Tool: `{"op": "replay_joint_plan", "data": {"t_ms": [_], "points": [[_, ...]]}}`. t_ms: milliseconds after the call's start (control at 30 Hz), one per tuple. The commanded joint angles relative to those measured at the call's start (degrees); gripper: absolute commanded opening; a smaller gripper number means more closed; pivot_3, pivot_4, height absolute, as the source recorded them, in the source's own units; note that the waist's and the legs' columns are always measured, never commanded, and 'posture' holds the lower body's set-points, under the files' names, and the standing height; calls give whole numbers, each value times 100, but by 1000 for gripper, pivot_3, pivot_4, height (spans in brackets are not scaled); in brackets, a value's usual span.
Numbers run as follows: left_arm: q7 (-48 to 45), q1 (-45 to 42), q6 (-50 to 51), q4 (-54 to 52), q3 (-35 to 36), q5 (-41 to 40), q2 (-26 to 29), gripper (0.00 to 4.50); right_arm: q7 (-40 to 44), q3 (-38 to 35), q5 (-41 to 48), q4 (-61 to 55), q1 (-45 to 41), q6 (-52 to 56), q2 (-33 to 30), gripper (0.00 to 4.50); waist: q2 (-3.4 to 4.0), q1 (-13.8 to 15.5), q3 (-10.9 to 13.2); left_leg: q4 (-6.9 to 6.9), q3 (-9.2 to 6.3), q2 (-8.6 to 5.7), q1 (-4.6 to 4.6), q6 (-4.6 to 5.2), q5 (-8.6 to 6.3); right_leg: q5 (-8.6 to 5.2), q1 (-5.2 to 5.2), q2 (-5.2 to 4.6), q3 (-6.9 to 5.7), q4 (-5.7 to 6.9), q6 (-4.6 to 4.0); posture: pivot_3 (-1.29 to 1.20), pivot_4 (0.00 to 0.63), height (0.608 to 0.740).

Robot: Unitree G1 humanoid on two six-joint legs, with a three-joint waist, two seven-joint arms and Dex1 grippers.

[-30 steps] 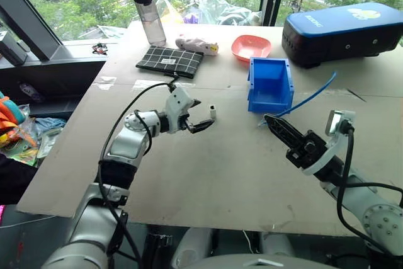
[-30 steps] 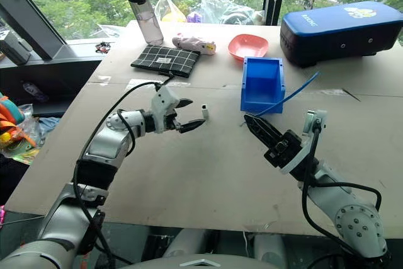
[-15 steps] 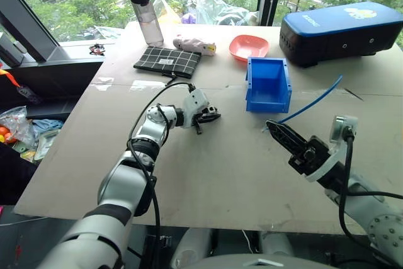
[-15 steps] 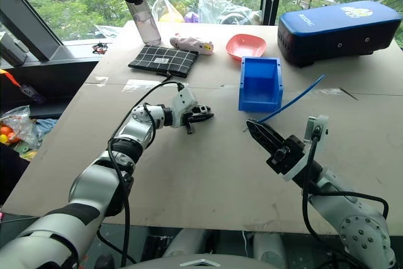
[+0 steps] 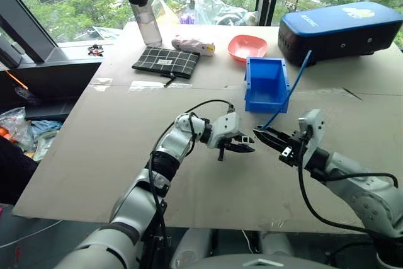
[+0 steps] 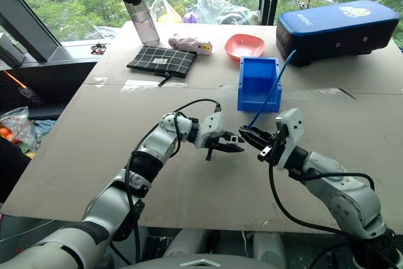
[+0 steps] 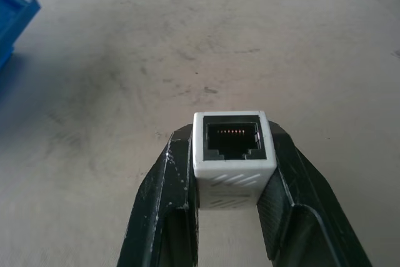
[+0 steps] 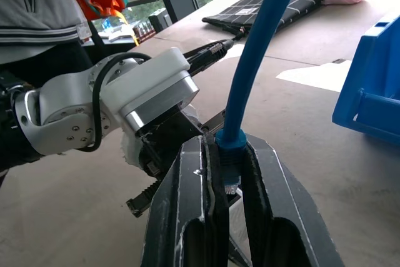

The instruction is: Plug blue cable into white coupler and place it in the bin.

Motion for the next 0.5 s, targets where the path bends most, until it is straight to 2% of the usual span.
{"op": "replay_joint_plan", "data": {"t_ms": [33, 300, 500], "points": [[-117, -110, -71, -95, -206, 176, 21, 615, 561, 255, -587, 296, -288, -280, -38, 0, 0, -12, 0, 0, 0, -1, -1, -1, 1, 0, 0, -1, 0, 0, 0, 0, 150, 740], [-130, -215, 131, -60, -276, 216, -37, 615, 978, 618, -1287, 691, -343, -404, 268, 0, 0, 17, 0, 1, -3, -2, -2, -11, 6, 0, 0, -3, -2, -1, 0, 0, 150, 740], [-185, -216, 128, -69, -285, 218, -15, 615, 1216, 532, -1468, 723, -249, -368, 289, 0, 0, 24, 0, 2, -3, -2, -1, -13, 7, 0, 1, -3, -2, -1, 0, 0, 150, 740]]}}
